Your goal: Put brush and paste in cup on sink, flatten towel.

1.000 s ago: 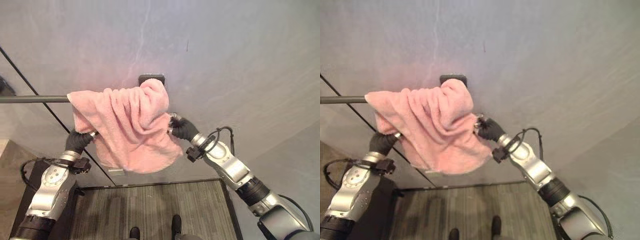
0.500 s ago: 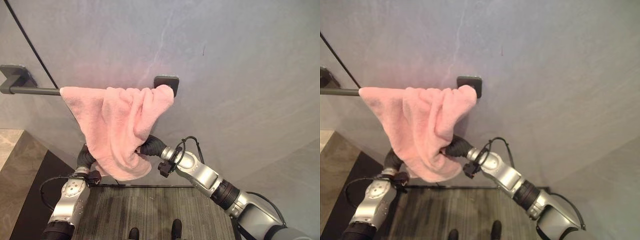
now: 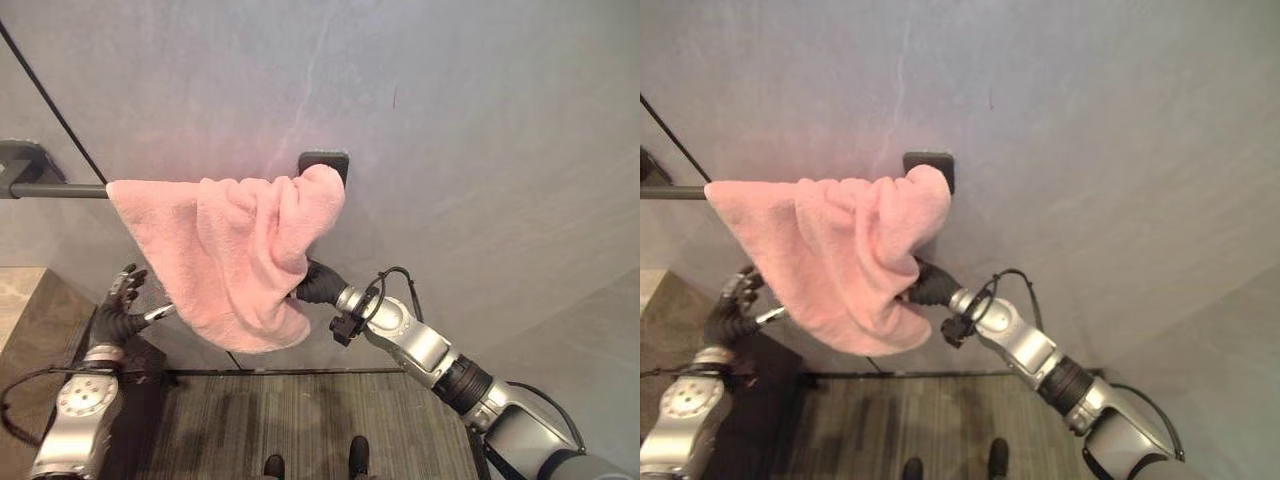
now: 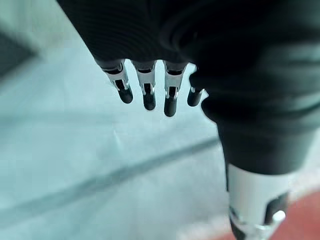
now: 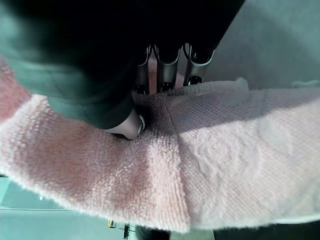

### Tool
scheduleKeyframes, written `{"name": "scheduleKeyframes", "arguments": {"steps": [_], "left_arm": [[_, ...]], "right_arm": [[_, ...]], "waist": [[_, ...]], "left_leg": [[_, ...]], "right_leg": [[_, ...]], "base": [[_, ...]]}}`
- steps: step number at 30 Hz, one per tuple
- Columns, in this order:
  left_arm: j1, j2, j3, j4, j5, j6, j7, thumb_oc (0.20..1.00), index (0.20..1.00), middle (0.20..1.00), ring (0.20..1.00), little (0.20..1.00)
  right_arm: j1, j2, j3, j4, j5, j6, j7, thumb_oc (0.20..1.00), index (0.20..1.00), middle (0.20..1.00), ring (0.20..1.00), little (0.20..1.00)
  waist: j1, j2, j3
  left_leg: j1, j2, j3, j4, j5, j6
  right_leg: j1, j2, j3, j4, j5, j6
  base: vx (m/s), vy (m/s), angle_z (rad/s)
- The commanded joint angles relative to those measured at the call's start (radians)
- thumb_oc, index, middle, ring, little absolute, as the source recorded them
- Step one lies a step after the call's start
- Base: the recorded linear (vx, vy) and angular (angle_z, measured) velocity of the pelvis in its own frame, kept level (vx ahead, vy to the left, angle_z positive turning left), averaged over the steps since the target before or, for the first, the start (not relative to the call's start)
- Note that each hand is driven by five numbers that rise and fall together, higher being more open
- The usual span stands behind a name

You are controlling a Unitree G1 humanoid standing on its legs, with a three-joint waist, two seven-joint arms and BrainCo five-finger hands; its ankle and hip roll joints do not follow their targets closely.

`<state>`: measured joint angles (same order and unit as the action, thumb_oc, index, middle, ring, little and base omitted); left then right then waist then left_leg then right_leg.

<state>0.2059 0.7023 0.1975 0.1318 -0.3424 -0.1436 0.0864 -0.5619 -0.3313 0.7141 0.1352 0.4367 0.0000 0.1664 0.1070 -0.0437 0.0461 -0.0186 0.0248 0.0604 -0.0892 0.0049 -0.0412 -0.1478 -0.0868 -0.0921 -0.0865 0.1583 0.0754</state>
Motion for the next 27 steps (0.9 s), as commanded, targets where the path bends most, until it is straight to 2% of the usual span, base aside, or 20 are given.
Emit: {"name": "scheduleKeyframes", "arguments": {"steps": [1, 4, 8, 9, 13, 19, 26, 27], "left_arm": [[-0.063, 0.092, 0.010, -0.027, -0.008, -0.054, -0.012, 1.000, 1.000, 1.000, 1.000, 1.000], [-0.060, 0.089, 0.015, -0.061, -0.056, -0.062, -0.027, 1.000, 1.000, 1.000, 1.000, 1.000], [-0.062, 0.084, -0.022, -0.139, -0.199, -0.074, -0.101, 1.000, 1.000, 1.000, 1.000, 1.000], [-0.056, 0.096, -0.042, -0.176, -0.257, -0.072, -0.138, 1.000, 1.000, 1.000, 1.000, 1.000], [-0.041, 0.129, -0.061, -0.219, -0.323, -0.067, -0.186, 1.000, 1.000, 1.000, 1.000, 1.000], [-0.012, 0.209, -0.086, -0.249, -0.353, -0.059, -0.232, 1.000, 1.000, 1.000, 1.000, 1.000], [-0.037, 0.208, -0.130, -0.194, -0.361, -0.049, -0.215, 1.000, 1.000, 1.000, 1.000, 1.000], [-0.043, 0.202, -0.136, -0.191, -0.360, -0.048, -0.211, 0.269, 0.269, 0.269, 0.269, 0.269]], "right_arm": [[-0.038, 0.029, -0.043, -0.060, 0.018, -0.043, 0.023, 0.354, 0.354, 0.354, 0.354, 0.354], [-0.033, 0.025, -0.045, -0.067, 0.021, -0.044, 0.025, 0.354, 0.354, 0.354, 0.354, 0.354], [-0.020, 0.008, -0.043, -0.079, 0.024, -0.048, 0.034, 0.354, 0.354, 0.354, 0.354, 0.354], [-0.018, 0.001, -0.037, -0.077, 0.026, -0.052, 0.037, 0.357, 0.357, 0.357, 0.357, 0.357], [-0.013, -0.008, -0.031, -0.071, 0.026, -0.057, 0.040, 0.354, 0.354, 0.354, 0.354, 0.354], [-0.007, -0.015, -0.012, -0.059, 0.034, -0.063, 0.047, 0.354, 0.354, 0.354, 0.354, 0.354], [0.001, -0.019, 0.001, -0.060, 0.034, -0.063, 0.044, 0.357, 0.357, 0.357, 0.357, 0.357], [0.002, -0.019, 0.001, -0.060, 0.032, -0.063, 0.043, 0.360, 0.360, 0.360, 0.360, 0.360]], "waist": [[0.025, -0.021, -0.025], [0.025, -0.020, -0.026], [0.023, -0.017, -0.023], [0.019, -0.014, -0.022], [0.015, -0.011, -0.021], [0.010, -0.008, -0.021], [0.004, -0.004, -0.016], [0.003, -0.004, -0.016]], "left_leg": [[-0.016, -0.050, 0.012, 0.033, -0.033, 0.042], [-0.017, -0.048, 0.009, 0.033, -0.032, 0.041], [-0.022, -0.045, 0.001, 0.037, -0.029, 0.039], [-0.024, -0.045, 0.001, 0.037, -0.028, 0.038], [-0.024, -0.044, 0.003, 0.034, -0.026, 0.037], [-0.023, -0.040, 0.009, 0.035, -0.024, 0.034], [-0.023, -0.038, 0.012, 0.032, -0.023, 0.032], [-0.024, -0.038, 0.012, 0.033, -0.024, 0.032]], "right_leg": [[0.071, -0.106, 0.005, 0.022, -0.022, 0.109], [0.073, -0.104, 0.003, 0.020, -0.025, 0.108], [0.075, -0.102, -0.004, 0.016, -0.029, 0.105], [0.074, -0.102, -0.004, 0.014, -0.027, 0.105], [0.072, -0.101, 0.001, 0.009, -0.025, 0.104], [0.071, -0.098, 0.006, 0.007, -0.024, 0.104], [0.065, -0.096, 0.012, 0.007, -0.023, 0.103], [0.065, -0.096, 0.012, 0.007, -0.024, 0.103]], "base": [[0.00, 0.000, 0.00], [0.00, -0.009, 0.02], [0.00, 0.000, 0.00], [0.00, 0.000, 0.00], [0.00, 0.000, 0.00], [0.00, 0.000, 0.00], [0.00, 0.000, 0.00], [0.00, 0.000, 0.00]]}}
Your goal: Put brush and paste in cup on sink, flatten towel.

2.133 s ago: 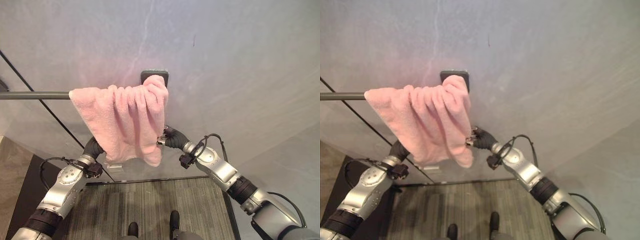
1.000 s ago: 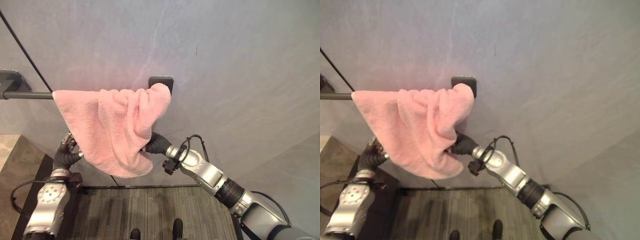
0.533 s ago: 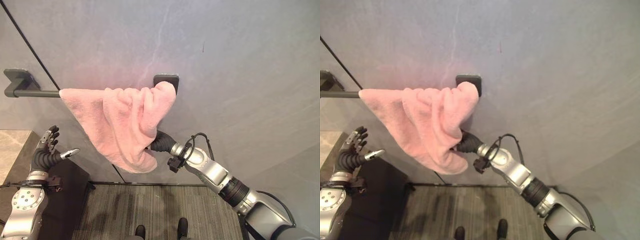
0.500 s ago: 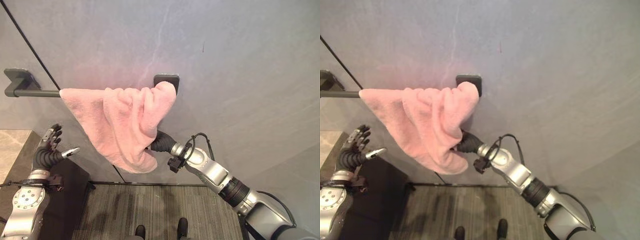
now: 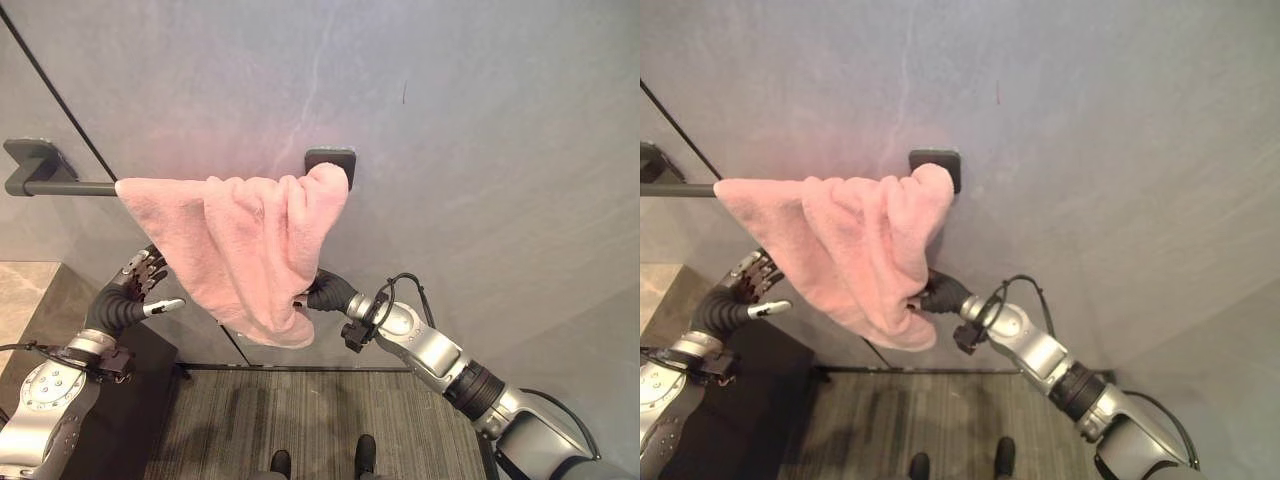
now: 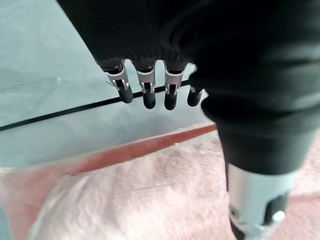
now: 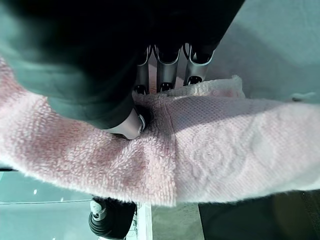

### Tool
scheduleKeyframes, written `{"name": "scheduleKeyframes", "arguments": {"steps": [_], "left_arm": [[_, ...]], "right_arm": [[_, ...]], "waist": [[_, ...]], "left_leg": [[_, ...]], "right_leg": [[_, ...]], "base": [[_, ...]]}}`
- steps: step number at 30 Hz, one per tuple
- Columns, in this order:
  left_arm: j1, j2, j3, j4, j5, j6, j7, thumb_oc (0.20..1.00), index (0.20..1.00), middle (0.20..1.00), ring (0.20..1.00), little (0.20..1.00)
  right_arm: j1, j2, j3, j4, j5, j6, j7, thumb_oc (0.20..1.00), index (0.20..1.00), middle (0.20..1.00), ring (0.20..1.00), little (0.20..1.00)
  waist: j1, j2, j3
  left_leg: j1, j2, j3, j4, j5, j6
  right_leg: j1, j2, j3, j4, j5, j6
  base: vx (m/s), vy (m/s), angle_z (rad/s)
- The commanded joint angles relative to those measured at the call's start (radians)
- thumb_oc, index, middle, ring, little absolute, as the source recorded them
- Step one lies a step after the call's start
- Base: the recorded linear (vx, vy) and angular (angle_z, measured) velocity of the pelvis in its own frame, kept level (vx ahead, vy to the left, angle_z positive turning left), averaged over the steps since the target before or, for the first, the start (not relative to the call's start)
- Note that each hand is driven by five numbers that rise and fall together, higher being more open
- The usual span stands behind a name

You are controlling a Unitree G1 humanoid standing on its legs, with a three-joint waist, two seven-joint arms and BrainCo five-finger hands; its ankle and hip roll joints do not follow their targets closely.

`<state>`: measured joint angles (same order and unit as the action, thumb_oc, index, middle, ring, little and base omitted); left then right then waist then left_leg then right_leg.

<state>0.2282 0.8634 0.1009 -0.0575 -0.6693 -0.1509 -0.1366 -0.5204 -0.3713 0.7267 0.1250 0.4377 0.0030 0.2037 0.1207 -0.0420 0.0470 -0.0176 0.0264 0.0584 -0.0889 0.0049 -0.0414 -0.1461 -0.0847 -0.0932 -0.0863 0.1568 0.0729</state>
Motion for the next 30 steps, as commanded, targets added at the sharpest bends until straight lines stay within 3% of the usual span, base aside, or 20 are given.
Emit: {"name": "scheduleKeyframes", "arguments": {"steps": [1, 8, 14, 22, 30], "left_arm": [[-0.077, 0.029, -0.050, 0.018, -0.035, -0.037, 0.020, 0.200, 0.200, 0.200, 0.200, 0.200], [-0.148, -0.048, -0.084, 0.090, 0.031, -0.031, 0.079, 0.200, 0.200, 0.200, 0.200, 0.200], [-0.184, -0.061, 0.023, 0.024, 0.063, -0.066, 0.137, 0.200, 0.200, 0.200, 0.200, 0.200], [-0.153, -0.118, 0.162, -0.095, 0.081, -0.112, 0.198, 0.200, 0.200, 0.200, 0.200, 0.200], [-0.113, -0.098, 0.092, 0.022, 0.144, -0.059, 0.172, 0.200, 0.200, 0.200, 0.200, 0.200]], "right_arm": [[-0.040, 0.023, -0.011, -0.048, 0.029, -0.065, 0.005, 0.360, 0.360, 0.360, 0.360, 0.360], [-0.045, 0.057, -0.015, -0.012, -0.004, -0.057, -0.019, 0.335, 0.335, 0.335, 0.335, 0.335], [-0.113, 0.024, -0.073, -0.125, -0.057, -0.082, -0.040, 0.335, 0.335, 0.335, 0.335, 0.335], [-0.139, 0.024, -0.099, -0.241, -0.016, -0.103, -0.011, 0.322, 0.322, 0.322, 0.322, 0.322], [-0.148, 0.089, -0.006, -0.060, -0.051, -0.040, 0.014, 0.335, 0.335, 0.335, 0.335, 0.335]], "waist": [[-0.012, -0.006, -0.015], [-0.018, -0.006, -0.018], [-0.013, -0.014, -0.033], [0.019, -0.037, -0.033], [0.057, -0.054, -0.012]], "left_leg": [[-0.025, -0.039, 0.014, 0.033, -0.024, 0.032], [-0.019, -0.037, 0.013, 0.038, -0.032, 0.035], [-0.004, -0.039, -0.001, 0.049, -0.048, 0.040], [-0.010, -0.055, -0.014, 0.068, -0.063, 0.050], [-0.050, -0.073, -0.026, 0.081, -0.059, 0.058]], "right_leg": [[0.063, -0.098, 0.013, 0.007, -0.022, 0.106], [0.072, -0.095, 0.009, 0.023, -0.036, 0.103], [0.090, -0.099, -0.003, 0.047, -0.050, 0.103], [0.099, -0.115, -0.017, 0.053, -0.044, 0.111], [0.082, -0.132, -0.031, 0.062, -0.017, 0.114]], "base": [[0.00, 0.000, 0.00], [0.00, 0.000, 0.00], [0.03, 0.007, 0.02], [0.01, 0.037, 0.07], [-0.03, 0.022, 0.08]]}}
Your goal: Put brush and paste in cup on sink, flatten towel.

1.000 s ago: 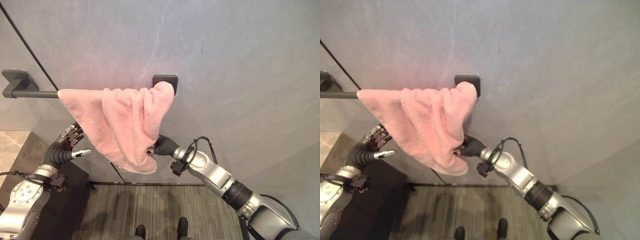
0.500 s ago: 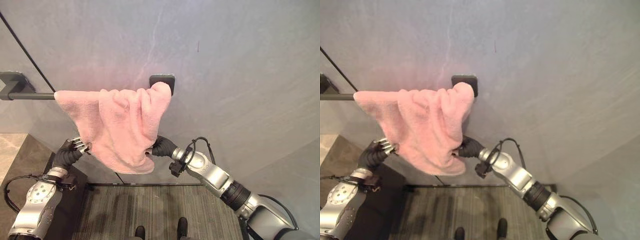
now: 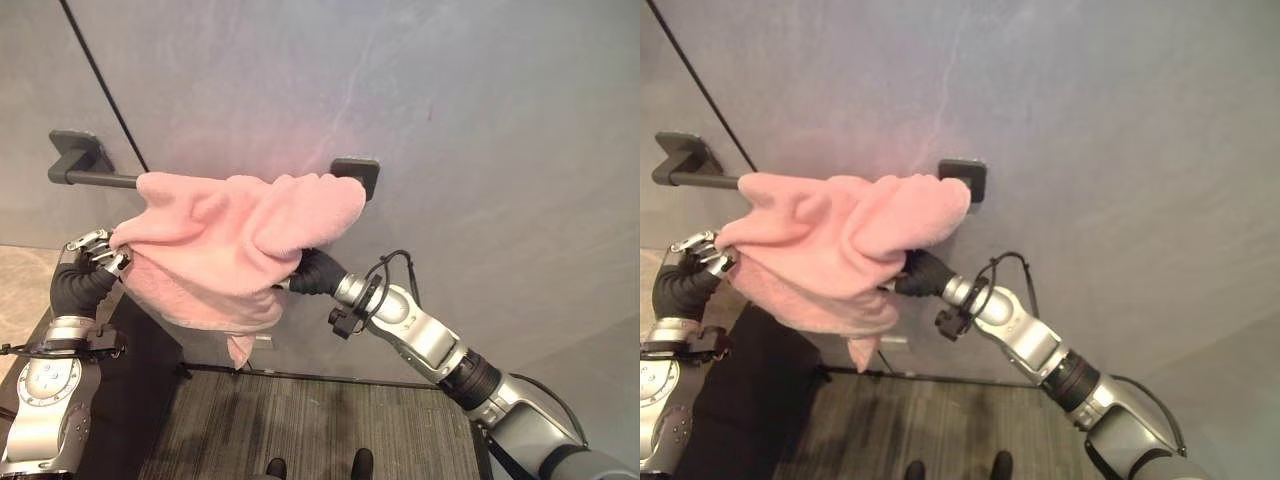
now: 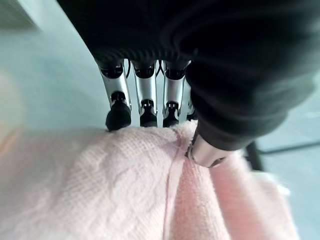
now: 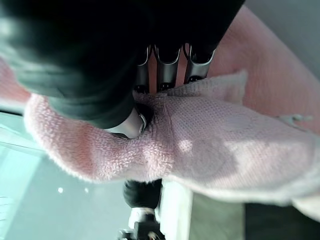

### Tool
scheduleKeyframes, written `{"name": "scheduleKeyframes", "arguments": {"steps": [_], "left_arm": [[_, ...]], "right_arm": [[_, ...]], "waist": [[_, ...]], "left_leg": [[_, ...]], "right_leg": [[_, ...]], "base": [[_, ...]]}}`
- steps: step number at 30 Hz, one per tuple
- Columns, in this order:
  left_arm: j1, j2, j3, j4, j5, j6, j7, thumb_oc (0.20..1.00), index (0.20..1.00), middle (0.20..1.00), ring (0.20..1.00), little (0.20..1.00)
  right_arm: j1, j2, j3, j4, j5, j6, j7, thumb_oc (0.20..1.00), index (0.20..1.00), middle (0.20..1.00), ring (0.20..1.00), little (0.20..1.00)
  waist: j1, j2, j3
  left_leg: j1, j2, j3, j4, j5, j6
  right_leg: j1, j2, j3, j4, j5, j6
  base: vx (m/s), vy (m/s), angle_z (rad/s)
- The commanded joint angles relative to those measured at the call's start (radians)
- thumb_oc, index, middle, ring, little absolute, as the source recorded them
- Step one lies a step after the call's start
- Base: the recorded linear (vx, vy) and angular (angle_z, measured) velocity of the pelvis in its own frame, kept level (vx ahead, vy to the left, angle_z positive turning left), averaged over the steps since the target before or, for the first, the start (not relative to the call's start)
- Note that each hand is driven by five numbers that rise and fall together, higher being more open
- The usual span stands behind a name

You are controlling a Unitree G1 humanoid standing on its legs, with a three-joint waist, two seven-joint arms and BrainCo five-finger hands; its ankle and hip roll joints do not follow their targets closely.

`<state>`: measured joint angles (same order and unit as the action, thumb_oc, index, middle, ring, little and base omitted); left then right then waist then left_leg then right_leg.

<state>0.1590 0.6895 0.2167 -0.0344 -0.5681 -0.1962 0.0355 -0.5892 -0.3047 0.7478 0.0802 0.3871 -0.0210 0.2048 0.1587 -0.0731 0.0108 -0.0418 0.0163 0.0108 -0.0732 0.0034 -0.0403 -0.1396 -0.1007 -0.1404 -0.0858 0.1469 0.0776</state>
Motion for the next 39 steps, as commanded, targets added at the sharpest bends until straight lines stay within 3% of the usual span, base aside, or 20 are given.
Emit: {"name": "scheduleKeyframes", "arguments": {"steps": [1, 5, 11, 19, 27, 30, 39], "left_arm": [[-0.042, 0.077, -0.032, 0.021, 0.053, -0.008, -0.002, 0.200, 0.200, 0.200, 0.200, 0.200], [-0.049, 0.088, -0.040, 0.056, 0.092, 0.002, 0.005, 0.200, 0.200, 0.200, 0.200, 0.200], [-0.086, 0.097, -0.013, 0.010, 0.043, -0.028, 0.004, 0.200, 0.200, 0.200, 0.200, 0.200], [-0.111, 0.055, 0.015, -0.083, -0.010, -0.063, 0.015, 0.200, 0.200, 0.200, 0.200, 0.200], [-0.101, -0.023, 0.056, -0.141, -0.058, -0.100, 0.029, 0.200, 0.200, 0.200, 0.200, 0.200], [-0.088, -0.032, 0.071, -0.137, -0.051, -0.101, 0.039, 0.200, 0.200, 0.200, 0.200, 0.200], [-0.063, -0.073, 0.110, -0.115, -0.070, -0.125, 0.063, 0.200, 0.200, 0.200, 0.200, 0.200]], "right_arm": [[-0.080, 0.028, -0.018, 0.007, -0.005, -0.011, 0.012, 0.335, 0.335, 0.335, 0.335, 0.335], [-0.085, 0.041, -0.008, 0.043, -0.019, -0.004, 0.013, 0.341, 0.341, 0.341, 0.341, 0.341], [-0.114, 0.032, -0.029, -0.004, -0.024, -0.025, 0.003, 0.357, 0.357, 0.357, 0.357, 0.357], [-0.108, 0.016, -0.066, -0.103, -0.008, -0.051, -0.005, 0.413, 0.413, 0.413, 0.413, 0.413], [-0.089, 0.018, -0.081, -0.146, 0.012, -0.071, -0.010, 0.322, 0.322, 0.322, 0.322, 0.322], [-0.089, 0.024, -0.074, -0.140, 0.007, -0.069, -0.009, 0.235, 0.235, 0.235, 0.235, 0.235], [-0.112, 0.049, -0.055, -0.132, -0.001, -0.080, -0.011, 0.200, 0.200, 0.200, 0.200, 0.200]], "waist": [[0.020, -0.025, 0.024], [0.025, -0.030, 0.024], [0.029, -0.035, 0.017], [0.018, -0.031, 0.009], [0.019, -0.030, 0.005], [0.026, -0.030, 0.005], [0.048, -0.035, 0.011]], "left_leg": [[-0.026, -0.065, 0.019, 0.065, -0.057, 0.058], [-0.029, -0.069, 0.012, 0.064, -0.056, 0.060], [-0.026, -0.074, 0.004, 0.065, -0.059, 0.064], [-0.015, -0.076, 0.007, 0.068, -0.065, 0.067], [-0.012, -0.075, 0.013, 0.066, -0.066, 0.066], [-0.013, -0.076, 0.015, 0.064, -0.065, 0.065], [-0.023, -0.079, 0.014, 0.063, -0.062, 0.063]], "right_leg": [[0.074, -0.117, 0.015, 0.062, -0.006, 0.109], [0.074, -0.120, 0.012, 0.068, -0.002, 0.109], [0.076, -0.124, 0.008, 0.078, 0.001, 0.109], [0.075, -0.124, 0.014, 0.092, -0.010, 0.106], [0.076, -0.124, 0.015, 0.079, -0.015, 0.106], [0.077, -0.124, 0.014, 0.071, -0.012, 0.107], [0.074, -0.127, 0.004, 0.053, -0.003, 0.110]], "base": [[-0.02, 0.028, 0.22], [0.00, 0.006, 0.03], [0.00, 0.000, 0.00], [0.00, 0.002, 0.00], [0.00, 0.002, -0.01], [0.00, 0.000, 0.00], [0.00, 0.000, 0.00]]}}
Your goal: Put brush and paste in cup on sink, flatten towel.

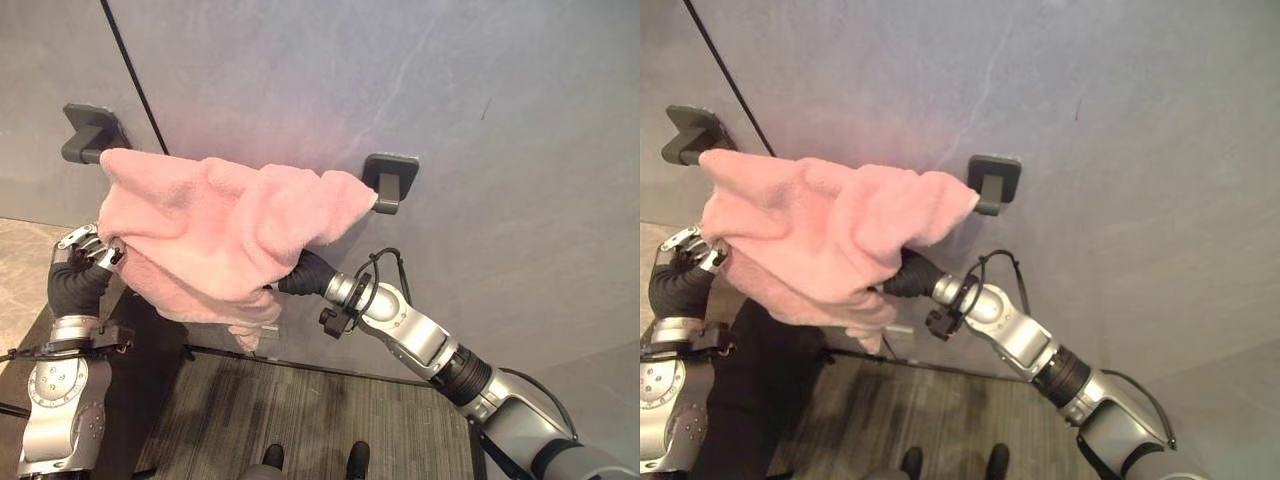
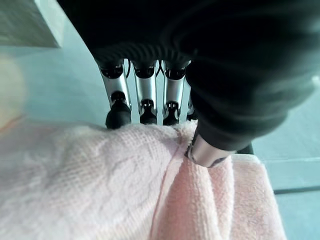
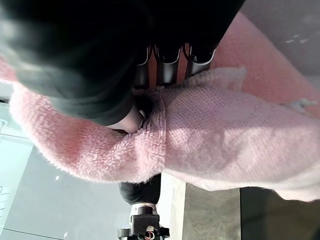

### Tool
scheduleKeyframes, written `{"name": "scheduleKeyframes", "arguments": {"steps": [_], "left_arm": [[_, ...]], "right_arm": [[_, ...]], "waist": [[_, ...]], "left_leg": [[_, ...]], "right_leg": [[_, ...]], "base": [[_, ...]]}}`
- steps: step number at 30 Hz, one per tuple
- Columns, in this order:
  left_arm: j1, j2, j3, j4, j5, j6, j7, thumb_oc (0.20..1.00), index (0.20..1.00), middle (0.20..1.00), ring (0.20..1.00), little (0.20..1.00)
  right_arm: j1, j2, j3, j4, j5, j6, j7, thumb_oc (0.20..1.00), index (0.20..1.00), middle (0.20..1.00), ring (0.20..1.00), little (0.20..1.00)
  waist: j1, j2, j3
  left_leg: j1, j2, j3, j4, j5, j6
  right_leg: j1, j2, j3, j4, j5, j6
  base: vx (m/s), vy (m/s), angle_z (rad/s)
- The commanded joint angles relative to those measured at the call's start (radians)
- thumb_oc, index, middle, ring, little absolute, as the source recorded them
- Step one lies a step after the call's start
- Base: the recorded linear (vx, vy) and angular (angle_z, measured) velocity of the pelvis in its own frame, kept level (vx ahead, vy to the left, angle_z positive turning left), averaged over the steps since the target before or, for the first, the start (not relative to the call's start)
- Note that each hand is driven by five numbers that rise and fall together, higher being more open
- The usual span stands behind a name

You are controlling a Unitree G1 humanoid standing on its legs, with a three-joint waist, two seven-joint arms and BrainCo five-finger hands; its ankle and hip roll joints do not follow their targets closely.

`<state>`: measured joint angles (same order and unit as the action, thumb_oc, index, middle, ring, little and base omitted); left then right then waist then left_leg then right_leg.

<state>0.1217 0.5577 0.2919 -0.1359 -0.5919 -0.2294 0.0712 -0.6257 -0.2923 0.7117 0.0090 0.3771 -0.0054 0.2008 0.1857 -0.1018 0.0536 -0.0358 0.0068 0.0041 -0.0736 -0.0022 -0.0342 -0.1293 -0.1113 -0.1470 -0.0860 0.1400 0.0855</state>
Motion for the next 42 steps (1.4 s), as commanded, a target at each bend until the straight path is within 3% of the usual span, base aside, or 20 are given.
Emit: {"name": "scheduleKeyframes", "arguments": {"steps": [1, 5, 6, 7, 8, 9, 10, 11, 12, 13, 20, 26, 29, 32, 37, 39, 42], "left_arm": [[-0.023, 0.056, 0.036, -0.014, -0.045, -0.092, 0.027, 0.200, 0.200, 0.200, 0.200, 0.200], [-0.012, 0.052, 0.020, -0.007, -0.041, -0.085, 0.021, 0.200, 0.200, 0.200, 0.200, 0.200], [-0.011, 0.052, 0.015, -0.003, -0.041, -0.083, 0.019, 0.200, 0.200, 0.200, 0.200, 0.200], [-0.005, 0.050, -0.004, 0.021, -0.037, -0.072, 0.013, 0.200, 0.200, 0.200, 0.200, 0.200], [-0.005, 0.051, -0.004, 0.022, -0.037, -0.073, 0.013, 0.200, 0.200, 0.200, 0.200, 0.200], [-0.003, 0.050, -0.020, 0.040, -0.029, -0.060, 0.010, 0.200, 0.200, 0.200, 0.200, 0.200], [0.003, 0.061, -0.033, 0.068, -0.003, -0.047, 0.007, 0.200, 0.200, 0.200, 0.200, 0.200], [0.005, 0.067, -0.044, 0.089, 0.022, -0.036, 0.009, 0.460, 0.460, 0.460, 0.460, 0.460], [0.005, 0.068, -0.045, 0.090, 0.023, -0.037, 0.010, 0.529, 0.529, 0.529, 0.529, 0.529], [0.009, 0.071, -0.053, 0.108, 0.037, -0.027, 0.008, 1.000, 1.000, 1.000, 1.000, 1.000], [0.068, 0.149, -0.094, 0.228, 0.321, 0.066, 0.014, 1.000, 1.000, 1.000, 1.000, 1.000], [0.181, 0.230, -0.066, 0.181, 0.422, 0.081, -0.079, 1.000, 1.000, 1.000, 1.000, 1.000], [0.241, 0.315, -0.041, 0.115, 0.462, 0.065, -0.136, 1.000, 1.000, 1.000, 1.000, 1.000], [0.271, 0.374, -0.003, 0.044, 0.299, 0.004, -0.192, 1.000, 1.000, 1.000, 1.000, 1.000], [0.247, 0.345, 0.046, -0.034, -0.060, -0.032, -0.253, 1.000, 1.000, 1.000, 1.000, 1.000], [0.257, 0.346, 0.068, -0.052, -0.114, -0.036, -0.269, 1.000, 1.000, 1.000, 1.000, 1.000], [0.235, 0.364, 0.118, -0.080, -0.247, -0.056, -0.296, 1.000, 1.000, 1.000, 1.000, 1.000]], "right_arm": [[-0.077, 0.037, -0.017, -0.060, 0.005, -0.096, -0.008, 0.200, 0.200, 0.200, 0.200, 0.200], [-0.064, 0.041, -0.009, -0.044, -0.004, -0.091, -0.001, 0.200, 0.200, 0.200, 0.200, 0.200], [-0.061, 0.041, -0.006, -0.040, -0.006, -0.089, 0.001, 0.253, 0.253, 0.253, 0.253, 0.253], [-0.047, 0.044, 0.004, -0.006, -0.021, -0.075, 0.009, 0.404, 0.404, 0.404, 0.404, 0.404], [-0.047, 0.044, 0.004, -0.005, -0.021, -0.075, 0.009, 0.482, 0.482, 0.482, 0.482, 0.482], [-0.037, 0.047, 0.017, 0.032, -0.047, -0.063, 0.011, 1.000, 1.000, 1.000, 1.000, 1.000], [-0.030, 0.041, 0.020, 0.048, -0.068, -0.048, 0.009, 1.000, 1.000, 1.000, 1.000, 1.000], [-0.014, 0.047, 0.023, 0.069, -0.078, -0.043, 0.007, 1.000, 1.000, 1.000, 1.000, 1.000], [-0.013, 0.047, 0.023, 0.070, -0.078, -0.043, 0.006, 1.000, 1.000, 1.000, 1.000, 1.000], [-0.001, 0.050, 0.023, 0.093, -0.085, -0.042, 0.008, 1.000, 1.000, 1.000, 1.000, 1.000], [0.099, 0.032, -0.004, 0.214, -0.173, -0.016, 0.003, 1.000, 1.000, 1.000, 1.000, 1.000], [0.240, -0.099, -0.095, 0.220, -0.186, 0.008, 0.040, 1.000, 1.000, 1.000, 1.000, 1.000], [0.298, -0.201, -0.142, 0.126, -0.143, -0.001, 0.084, 1.000, 1.000, 1.000, 1.000, 1.000], [0.320, -0.300, -0.168, -0.055, 0.086, -0.014, 0.153, 1.000, 1.000, 1.000, 1.000, 1.000], [0.390, -0.406, -0.227, -0.309, 0.514, -0.026, 0.218, 1.000, 1.000, 1.000, 1.000, 1.000], [0.402, -0.436, -0.217, -0.352, 0.591, -0.012, 0.237, 1.000, 1.000, 1.000, 1.000, 1.000], [0.353, -0.592, -0.208, -0.466, 0.729, -0.015, 0.275, 1.000, 1.000, 1.000, 1.000, 1.000]], "waist": [[0.022, -0.007, -0.032], [0.024, -0.007, -0.030], [0.023, -0.007, -0.030], [0.021, -0.008, -0.029], [0.021, -0.008, -0.030], [0.019, -0.007, -0.028], [0.014, -0.004, -0.029], [0.011, -0.002, -0.029], [0.012, -0.002, -0.030], [0.011, 0.000, -0.030], [-0.017, 0.016, -0.037], [-0.055, 0.031, -0.047], [-0.074, 0.039, -0.053], [-0.084, 0.038, -0.061], [-0.083, 0.032, -0.067], [-0.081, 0.028, -0.072], [-0.079, 0.021, -0.083]], "left_leg": [[-0.030, -0.070, 0.021, 0.064, -0.057, 0.058], [-0.036, -0.070, 0.026, 0.070, -0.057, 0.058], [-0.038, -0.070, 0.026, 0.072, -0.057, 0.058], [-0.039, -0.070, 0.027, 0.074, -0.057, 0.058], [-0.040, -0.070, 0.027, 0.074, -0.057, 0.058], [-0.040, -0.071, 0.028, 0.074, -0.057, 0.058], [-0.039, -0.069, 0.031, 0.076, -0.058, 0.058], [-0.037, -0.068, 0.034, 0.077, -0.059, 0.058], [-0.037, -0.068, 0.034, 0.077, -0.059, 0.058], [-0.036, -0.067, 0.036, 0.077, -0.059, 0.058], [-0.024, -0.058, 0.058, 0.086, -0.068, 0.059], [-0.004, -0.050, 0.079, 0.080, -0.072, 0.059], [0.009, -0.048, 0.084, 0.070, -0.070, 0.056], [0.012, -0.047, 0.085, 0.064, -0.064, 0.051], [0.012, -0.049, 0.071, 0.062, -0.056, 0.046], [0.015, -0.050, 0.070, 0.058, -0.054, 0.044], [0.019, -0.053, 0.068, 0.053, -0.051, 0.040]], "right_leg": [[0.063, -0.116, 0.011, 0.051, 0.006, 0.103], [0.061, -0.117, 0.012, 0.049, 0.014, 0.107], [0.061, -0.117, 0.013, 0.050, 0.015, 0.106], [0.060, -0.117, 0.015, 0.050, 0.017, 0.106], [0.060, -0.117, 0.015, 0.050, 0.017, 0.106], [0.059, -0.117, 0.014, 0.050, 0.018, 0.107], [0.058, -0.117, 0.016, 0.050, 0.020, 0.107], [0.058, -0.118, 0.018, 0.050, 0.020, 0.106], [0.059, -0.118, 0.018, 0.050, 0.020, 0.106], [0.059, -0.117, 0.019, 0.050, 0.020, 0.106], [0.061, -0.112, 0.034, 0.054, 0.017, 0.107], [0.061, -0.107, 0.054, 0.057, 0.018, 0.111], [0.063, -0.106, 0.059, 0.056, 0.018, 0.113], [0.064, -0.109, 0.057, 0.053, 0.018, 0.113], [0.072, -0.117, 0.038, 0.048, 0.012, 0.114], [0.075, -0.120, 0.035, 0.045, 0.014, 0.115], [0.081, -0.124, 0.030, 0.041, 0.015, 0.117]], "base": [[0.00, 0.000, 0.00], [0.00, 0.000, 0.00], [0.00, 0.000, 0.00], [0.00, 0.000, 0.00], [0.00, 0.000, 0.00], [0.00, 0.000, 0.00], [0.00, 0.000, 0.00], [0.00, 0.000, 0.00], [0.00, 0.000, 0.00], [0.00, 0.000, 0.00], [-0.01, 0.005, -0.08], [0.01, 0.015, -0.14], [0.01, 0.011, -0.06], [0.00, -0.002, -0.02], [0.00, -0.002, 0.01], [0.00, 0.000, 0.00], [-0.01, -0.003, 0.05]]}}
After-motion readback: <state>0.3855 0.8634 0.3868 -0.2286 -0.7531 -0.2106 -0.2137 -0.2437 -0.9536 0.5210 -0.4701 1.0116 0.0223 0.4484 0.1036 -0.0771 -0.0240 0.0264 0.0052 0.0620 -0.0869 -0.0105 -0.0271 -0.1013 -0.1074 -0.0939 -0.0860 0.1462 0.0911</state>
